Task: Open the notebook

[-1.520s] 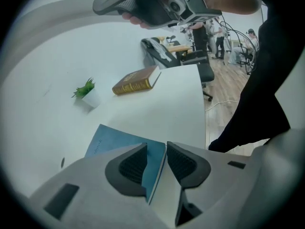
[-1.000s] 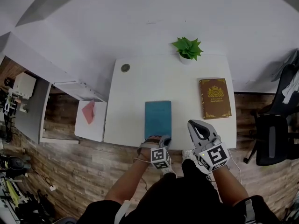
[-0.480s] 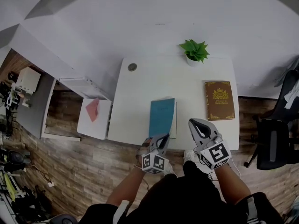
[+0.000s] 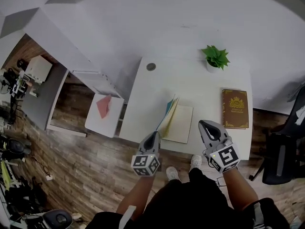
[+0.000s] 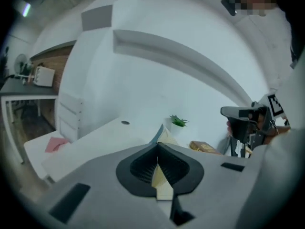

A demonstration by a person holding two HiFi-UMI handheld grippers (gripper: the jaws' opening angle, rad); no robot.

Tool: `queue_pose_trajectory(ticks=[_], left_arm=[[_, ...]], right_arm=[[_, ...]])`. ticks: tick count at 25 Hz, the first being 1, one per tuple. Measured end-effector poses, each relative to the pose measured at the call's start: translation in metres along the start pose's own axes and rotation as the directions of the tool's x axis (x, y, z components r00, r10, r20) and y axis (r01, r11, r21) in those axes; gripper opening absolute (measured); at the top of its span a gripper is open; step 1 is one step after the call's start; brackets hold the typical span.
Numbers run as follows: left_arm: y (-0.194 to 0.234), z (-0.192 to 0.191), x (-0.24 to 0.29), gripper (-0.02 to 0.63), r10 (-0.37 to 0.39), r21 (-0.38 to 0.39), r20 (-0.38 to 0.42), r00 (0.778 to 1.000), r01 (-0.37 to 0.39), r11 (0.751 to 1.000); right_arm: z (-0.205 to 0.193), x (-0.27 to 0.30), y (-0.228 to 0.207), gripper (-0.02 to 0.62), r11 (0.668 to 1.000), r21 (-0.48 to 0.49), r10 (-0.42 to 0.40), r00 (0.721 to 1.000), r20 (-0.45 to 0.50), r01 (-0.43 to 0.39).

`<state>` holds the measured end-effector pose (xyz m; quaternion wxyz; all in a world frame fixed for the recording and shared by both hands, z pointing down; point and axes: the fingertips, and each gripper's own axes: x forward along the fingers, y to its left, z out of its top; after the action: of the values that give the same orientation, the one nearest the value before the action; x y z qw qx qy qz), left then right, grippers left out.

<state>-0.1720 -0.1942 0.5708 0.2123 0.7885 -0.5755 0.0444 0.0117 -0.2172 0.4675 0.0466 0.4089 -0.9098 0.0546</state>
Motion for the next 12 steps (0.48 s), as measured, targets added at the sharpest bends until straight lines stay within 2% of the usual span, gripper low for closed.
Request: queue_pose_trajectory(ticks=[4,6,9,12], left_arm=[[0.047,-0.005,-0.015,0.008,0.112,-0.145,0.016,0.994,-0.109,0.983],[0.069,-0.007,-0.019,0.008,0.161,-0.188,0.018,0.987,-0.155,0.97],[0.099,-0.01,-0.019,0.008,0.222,-0.208,0.006,0.975,-0.216,0.954],[0.124,-0.019,-0.016,0.008,0.271,-0.177,-0.03,0.962,-0.272,0.946]], right_arm=[[0.002,0.007,0.012,0.002,1.0,-0.012,0.025,1.0,-0.002,-0.025],[0.003,0.009,0.017,0.002,0.999,-0.015,0.035,0.999,-0.002,-0.035],[0.004,0.012,0.023,0.002,0.999,-0.021,0.045,0.999,-0.005,-0.045],[0.002,0.012,0.025,0.002,0.999,-0.017,0.044,0.999,-0.008,-0.044]])
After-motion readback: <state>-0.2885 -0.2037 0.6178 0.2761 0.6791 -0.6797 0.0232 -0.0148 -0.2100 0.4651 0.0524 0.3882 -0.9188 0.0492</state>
